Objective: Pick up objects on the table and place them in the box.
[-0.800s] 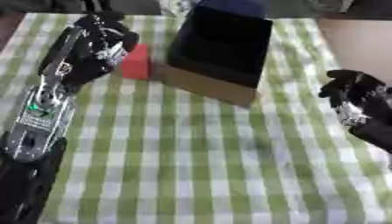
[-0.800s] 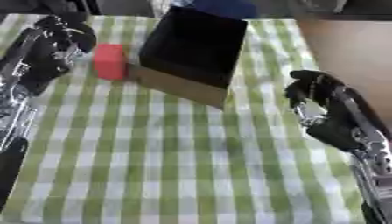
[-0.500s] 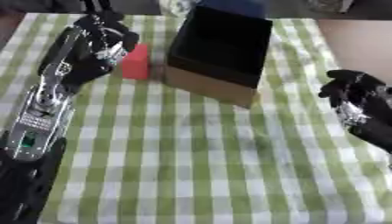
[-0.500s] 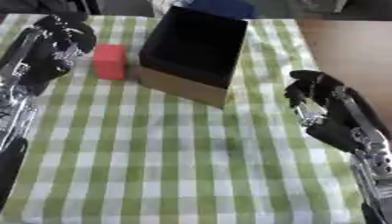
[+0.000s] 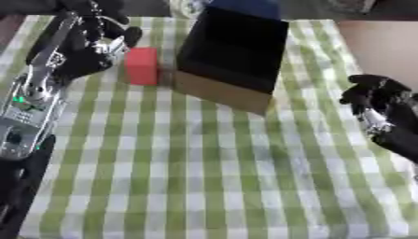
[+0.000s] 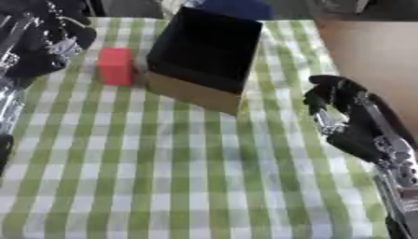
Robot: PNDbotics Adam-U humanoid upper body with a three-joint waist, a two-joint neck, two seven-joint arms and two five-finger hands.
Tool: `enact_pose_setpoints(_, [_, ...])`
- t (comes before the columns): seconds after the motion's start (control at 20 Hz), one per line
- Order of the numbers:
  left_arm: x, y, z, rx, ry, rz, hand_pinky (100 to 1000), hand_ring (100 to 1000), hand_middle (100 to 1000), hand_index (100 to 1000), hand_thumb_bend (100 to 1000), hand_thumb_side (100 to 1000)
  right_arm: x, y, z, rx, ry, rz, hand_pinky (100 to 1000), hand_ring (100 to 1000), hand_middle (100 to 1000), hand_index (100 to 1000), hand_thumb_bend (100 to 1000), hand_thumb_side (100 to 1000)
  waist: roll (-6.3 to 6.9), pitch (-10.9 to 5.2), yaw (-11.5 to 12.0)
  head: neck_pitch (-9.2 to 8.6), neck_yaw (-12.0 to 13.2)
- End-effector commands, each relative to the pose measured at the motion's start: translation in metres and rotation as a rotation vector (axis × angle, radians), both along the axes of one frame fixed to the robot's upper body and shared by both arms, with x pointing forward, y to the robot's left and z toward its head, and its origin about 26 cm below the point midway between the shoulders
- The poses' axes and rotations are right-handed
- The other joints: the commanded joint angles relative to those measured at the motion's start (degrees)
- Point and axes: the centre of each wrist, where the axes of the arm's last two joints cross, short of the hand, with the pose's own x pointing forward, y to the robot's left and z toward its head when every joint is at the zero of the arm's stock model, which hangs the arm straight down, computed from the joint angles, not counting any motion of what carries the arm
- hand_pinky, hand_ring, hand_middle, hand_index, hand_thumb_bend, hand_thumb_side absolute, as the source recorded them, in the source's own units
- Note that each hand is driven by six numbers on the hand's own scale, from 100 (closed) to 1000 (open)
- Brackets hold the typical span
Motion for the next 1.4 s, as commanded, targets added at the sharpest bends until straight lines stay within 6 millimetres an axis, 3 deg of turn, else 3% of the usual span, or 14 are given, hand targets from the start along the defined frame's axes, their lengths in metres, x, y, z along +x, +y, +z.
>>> enact_pose_setpoints(0.05, [0.003,0.015,0.026,0.146,-0.05,0.039,707,621,625,797,521,396,-0.001,-0.004,0.008,-0.021,-0.023,-0.006,794,675,621,825,100,416,0.22,-1.18,-0.1,0.05,0.04])
enact_pose_setpoints(0.55, [0.027,0.033,0.079,0.6,-0.085,0.069,750,660,650,810,537,357,-0.002,-0.005,0.006,-0.036,-0.013,0.001,794,675,621,825,100,417,1.04,-1.73,-0.79,0.53,0.64])
enact_pose_setpoints(1.4, [0.09,0.017,0.06,1.03,0.128,-0.048,786,703,681,827,553,314,-0.003,-0.007,0.001,-0.043,0.004,-0.001,794,676,621,826,100,428,1.27,-2.2,-0.94,1.63,0.52])
